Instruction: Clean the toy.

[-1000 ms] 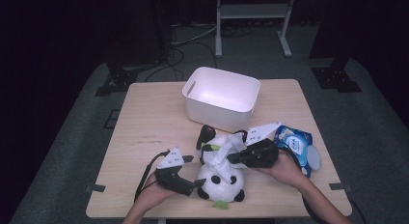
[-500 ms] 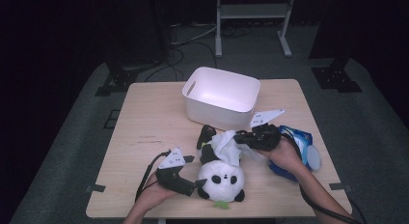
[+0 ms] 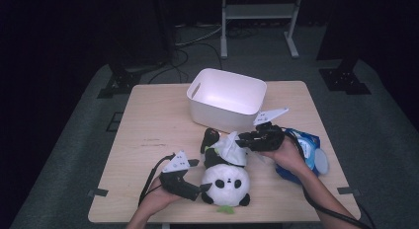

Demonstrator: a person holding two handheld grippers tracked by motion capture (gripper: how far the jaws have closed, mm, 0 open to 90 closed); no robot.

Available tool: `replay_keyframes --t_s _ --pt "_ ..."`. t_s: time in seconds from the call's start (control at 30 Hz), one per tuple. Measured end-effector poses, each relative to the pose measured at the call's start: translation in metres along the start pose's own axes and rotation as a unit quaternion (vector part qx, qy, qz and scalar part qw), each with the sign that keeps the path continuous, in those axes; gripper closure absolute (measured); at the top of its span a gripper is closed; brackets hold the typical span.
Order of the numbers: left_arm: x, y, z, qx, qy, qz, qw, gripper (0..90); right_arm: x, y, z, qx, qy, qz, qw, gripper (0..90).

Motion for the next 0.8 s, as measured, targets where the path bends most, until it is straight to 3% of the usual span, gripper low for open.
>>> replay_keyframes --t_s 0.13,0.23,0.37,0.5,0.53,0.63,0.8 --pt "0.0 0.0 0.0 0.001 0.001 0.0 1.0 8.8 -0.002 -0.007 -0.005 -0.002 -0.014 -0.031 0.9994 50.1" --pt "0.0 0.0 0.0 0.0 -0.001 0.0 1.0 8.8 -0.004 -0.013 -0.009 -0.003 -0.024 -0.049 0.9985 47.5" --pt "-0.001 -0.001 0.0 0.001 -0.002 0.002 1.0 9.0 -0.008 -0.023 -0.016 -0.017 -0.017 -0.055 0.9982 48.2" --pt "0.0 -0.001 0.0 0.004 -0.002 0.008 1.0 11.4 -0.013 -0.03 -0.023 -0.026 -0.003 -0.052 0.9983 57.4" --pt "0.0 -0.001 0.0 0.006 -0.001 0.008 0.9999 11.4 -0.014 -0.033 -0.025 -0.03 0.005 -0.05 0.9983 66.3" --pt "0.0 0.0 0.0 0.006 -0.002 0.007 1.0 11.4 -0.018 -0.036 -0.027 -0.046 0.03 -0.038 0.9978 82.0" --pt "-0.001 0.003 0.0 0.007 -0.003 0.006 1.0 11.4 -0.02 -0.035 -0.039 -0.037 0.042 -0.038 0.9977 86.8"
Point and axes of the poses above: each handheld gripper's, and its own axes: y roughly backward along the jaws, z roughly out of its underside, x roughly to its right, the point moved 3 cm from there along -y, roughly forward along the jaws, and after that the axes turned 6 degrees about y, right-handed, at the moved point
